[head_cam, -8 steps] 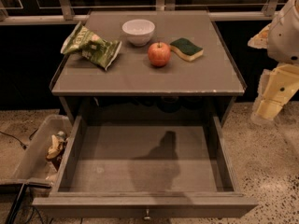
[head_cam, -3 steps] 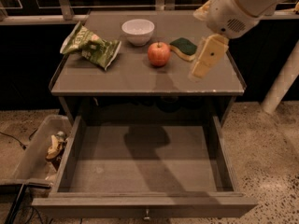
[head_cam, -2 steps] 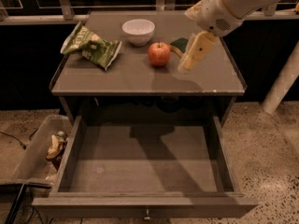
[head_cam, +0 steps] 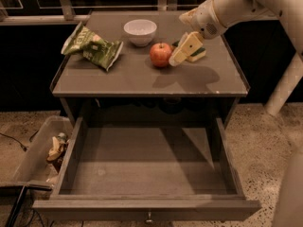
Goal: Place apple into top drawer
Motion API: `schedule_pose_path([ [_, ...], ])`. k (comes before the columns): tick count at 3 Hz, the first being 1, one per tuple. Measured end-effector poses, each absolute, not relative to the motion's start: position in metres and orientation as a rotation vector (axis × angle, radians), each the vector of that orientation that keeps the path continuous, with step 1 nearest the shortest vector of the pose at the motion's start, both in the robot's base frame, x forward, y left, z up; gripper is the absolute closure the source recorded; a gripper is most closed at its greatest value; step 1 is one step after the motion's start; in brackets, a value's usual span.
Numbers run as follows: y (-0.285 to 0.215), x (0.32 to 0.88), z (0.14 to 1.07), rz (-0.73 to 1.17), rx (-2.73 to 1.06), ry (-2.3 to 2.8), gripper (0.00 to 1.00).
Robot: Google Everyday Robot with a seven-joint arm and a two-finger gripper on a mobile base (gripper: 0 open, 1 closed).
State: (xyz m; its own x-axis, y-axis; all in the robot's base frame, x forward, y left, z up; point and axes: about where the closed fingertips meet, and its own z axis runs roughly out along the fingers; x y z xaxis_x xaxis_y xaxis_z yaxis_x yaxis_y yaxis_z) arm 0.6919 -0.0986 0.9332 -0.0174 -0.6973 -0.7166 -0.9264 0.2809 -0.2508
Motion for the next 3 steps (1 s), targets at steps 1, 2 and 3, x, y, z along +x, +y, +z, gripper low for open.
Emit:
schedule_pose_path([
  [1, -0.092, 0.721, 0.915, 0.445, -1.423, 1.775, 0.0],
  [2, -0.084, 0.741, 0.896, 0.501, -1.386, 1.801, 0.0],
  [3, -0.074, 0.752, 0.877, 0.536, -1.367, 1.833, 0.0],
])
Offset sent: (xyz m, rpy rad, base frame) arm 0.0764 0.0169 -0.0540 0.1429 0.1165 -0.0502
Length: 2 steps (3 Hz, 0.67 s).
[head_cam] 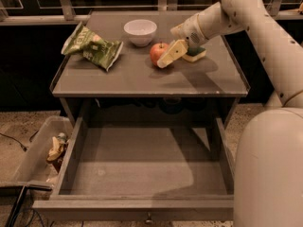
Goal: Place apple into top drawer
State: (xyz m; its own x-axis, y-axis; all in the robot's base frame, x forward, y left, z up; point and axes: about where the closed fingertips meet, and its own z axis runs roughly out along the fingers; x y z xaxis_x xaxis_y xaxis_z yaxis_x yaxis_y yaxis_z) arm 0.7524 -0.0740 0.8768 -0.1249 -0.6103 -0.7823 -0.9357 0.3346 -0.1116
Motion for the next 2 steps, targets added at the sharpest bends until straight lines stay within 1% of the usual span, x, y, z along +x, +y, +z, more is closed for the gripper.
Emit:
schedule_pose_path([
  [1, -0.0681, 0.7587, 0.8607, 0.545, -1.358, 1.866, 0.0],
  [2, -0.0681, 0.7587, 0.8606, 0.545, -1.358, 1.866, 0.19],
])
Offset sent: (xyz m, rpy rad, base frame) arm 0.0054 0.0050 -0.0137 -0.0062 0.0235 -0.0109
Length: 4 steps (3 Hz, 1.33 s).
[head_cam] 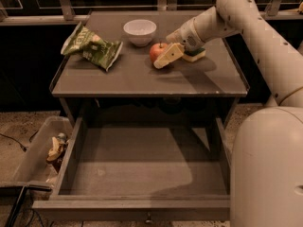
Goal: Place apple into top drawer
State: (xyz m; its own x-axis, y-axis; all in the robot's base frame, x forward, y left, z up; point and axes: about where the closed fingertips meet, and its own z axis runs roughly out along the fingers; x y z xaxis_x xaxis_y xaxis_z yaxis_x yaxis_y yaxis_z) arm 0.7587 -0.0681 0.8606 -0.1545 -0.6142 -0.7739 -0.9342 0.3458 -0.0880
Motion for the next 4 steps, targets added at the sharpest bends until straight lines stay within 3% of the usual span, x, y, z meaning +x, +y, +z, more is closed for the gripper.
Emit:
schedule_pose_path([
  [3, -0.063, 0.761, 0.863, 0.529, -1.38, 1.872, 0.88],
  [4, -0.069, 0.747, 0.88, 0.505, -1.399, 1.853, 1.0],
])
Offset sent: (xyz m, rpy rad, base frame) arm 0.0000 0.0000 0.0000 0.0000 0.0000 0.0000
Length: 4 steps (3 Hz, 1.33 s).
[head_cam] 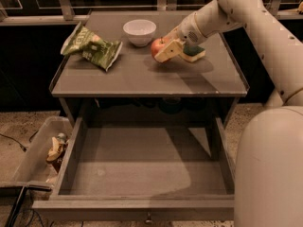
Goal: Place apple into top drawer
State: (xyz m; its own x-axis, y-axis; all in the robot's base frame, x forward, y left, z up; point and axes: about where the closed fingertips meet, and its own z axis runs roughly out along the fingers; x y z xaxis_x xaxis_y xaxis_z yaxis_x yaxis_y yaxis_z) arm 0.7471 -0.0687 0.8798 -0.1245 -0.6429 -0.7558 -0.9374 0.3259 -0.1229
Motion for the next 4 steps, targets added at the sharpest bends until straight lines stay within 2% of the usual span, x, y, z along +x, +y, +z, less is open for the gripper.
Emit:
schedule_pose_path([
  [2, -0.108, 0.666, 0.932, 0.416, -1.39, 1.753, 1.0],
  [4, -0.14, 0.563, 0.918, 0.325, -1.355, 1.721, 1.0],
])
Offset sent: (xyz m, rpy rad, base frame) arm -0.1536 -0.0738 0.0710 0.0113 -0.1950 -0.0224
